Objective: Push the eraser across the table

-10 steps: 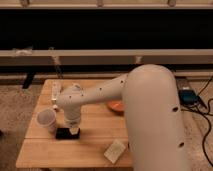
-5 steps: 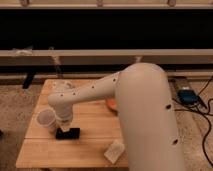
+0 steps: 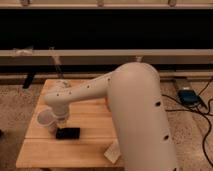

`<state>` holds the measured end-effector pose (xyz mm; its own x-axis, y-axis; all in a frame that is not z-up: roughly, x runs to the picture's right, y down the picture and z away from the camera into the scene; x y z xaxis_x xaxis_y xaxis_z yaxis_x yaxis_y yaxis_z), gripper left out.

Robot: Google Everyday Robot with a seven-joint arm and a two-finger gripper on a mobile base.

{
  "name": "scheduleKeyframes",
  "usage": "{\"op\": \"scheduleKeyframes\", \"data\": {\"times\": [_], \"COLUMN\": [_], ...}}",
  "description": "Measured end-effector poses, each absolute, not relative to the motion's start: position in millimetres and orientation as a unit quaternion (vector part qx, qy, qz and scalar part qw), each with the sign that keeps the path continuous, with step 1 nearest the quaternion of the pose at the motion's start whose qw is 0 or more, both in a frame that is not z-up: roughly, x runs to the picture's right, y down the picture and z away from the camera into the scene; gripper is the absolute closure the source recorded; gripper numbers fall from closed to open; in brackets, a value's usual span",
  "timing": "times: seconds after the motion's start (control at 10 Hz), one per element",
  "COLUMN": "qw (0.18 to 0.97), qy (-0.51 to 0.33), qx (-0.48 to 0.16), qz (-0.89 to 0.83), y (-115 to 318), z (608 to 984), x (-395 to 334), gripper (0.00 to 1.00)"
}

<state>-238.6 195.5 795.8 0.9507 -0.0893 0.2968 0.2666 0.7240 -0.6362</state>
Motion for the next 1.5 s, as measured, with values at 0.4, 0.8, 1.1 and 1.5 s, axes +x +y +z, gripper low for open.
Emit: {"op": "scheduleKeyframes", "data": {"times": [0.4, 0.8, 1.1, 1.5], "qw": [0.927, 0.927, 0.924, 0.918], "qy": [-0.106, -0.096, -0.089, -0.079], "qx": [-0.35, -0.354, -0.363, -0.376], "qz": [-0.085, -0.081, -0.084, -0.096], "y": [186, 197, 208, 222], "z": [822, 833, 831, 825], "x": [-229, -223, -210, -189], "gripper": [1.0, 1.0, 1.0, 1.0]}}
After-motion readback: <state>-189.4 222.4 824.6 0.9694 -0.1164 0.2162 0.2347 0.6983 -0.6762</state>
